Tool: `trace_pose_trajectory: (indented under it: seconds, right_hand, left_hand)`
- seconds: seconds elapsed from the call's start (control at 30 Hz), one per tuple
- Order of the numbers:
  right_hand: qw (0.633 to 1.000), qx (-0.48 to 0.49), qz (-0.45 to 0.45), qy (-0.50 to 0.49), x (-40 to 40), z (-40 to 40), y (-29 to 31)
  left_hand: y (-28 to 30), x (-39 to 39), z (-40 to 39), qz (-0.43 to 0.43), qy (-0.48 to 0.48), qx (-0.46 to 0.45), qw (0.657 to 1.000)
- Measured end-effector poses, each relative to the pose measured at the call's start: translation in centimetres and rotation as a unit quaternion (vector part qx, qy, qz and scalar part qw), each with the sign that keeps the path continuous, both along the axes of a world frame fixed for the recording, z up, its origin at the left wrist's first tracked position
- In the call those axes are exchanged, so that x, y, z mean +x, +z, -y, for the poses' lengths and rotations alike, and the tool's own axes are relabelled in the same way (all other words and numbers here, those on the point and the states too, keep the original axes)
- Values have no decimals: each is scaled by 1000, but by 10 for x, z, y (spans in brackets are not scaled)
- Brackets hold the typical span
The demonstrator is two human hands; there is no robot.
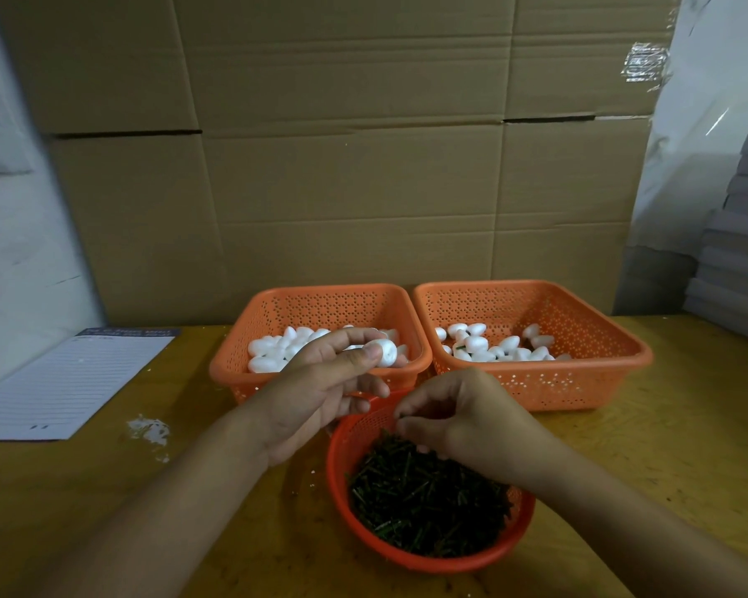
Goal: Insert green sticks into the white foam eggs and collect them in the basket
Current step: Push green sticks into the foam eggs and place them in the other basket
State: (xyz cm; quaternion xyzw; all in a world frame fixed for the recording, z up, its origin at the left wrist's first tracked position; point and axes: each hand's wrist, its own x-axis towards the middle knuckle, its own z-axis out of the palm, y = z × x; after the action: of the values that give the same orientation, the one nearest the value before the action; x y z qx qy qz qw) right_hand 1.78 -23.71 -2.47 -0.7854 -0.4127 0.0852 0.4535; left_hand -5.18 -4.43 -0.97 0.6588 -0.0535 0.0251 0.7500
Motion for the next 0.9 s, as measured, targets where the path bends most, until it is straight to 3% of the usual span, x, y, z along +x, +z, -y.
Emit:
trace_pose_trajectory:
  seconds: [0.13,0.3,0.57,0.9]
  right_hand:
    - [998,9,-69,-4,-2,0,4]
    - [998,-40,-43,8,-2,0,4]
    - [983,161,-69,-51,-4,0,11]
    - [965,217,-134,-61,-4,-3,11]
  left_hand:
    - [0,0,-1,-1,1,0,1000]
    - [0,-1,0,-1,2,3,1000]
    - [-1,0,1,7,34,10,999]
    - [-2,1,0,3,33,15,999]
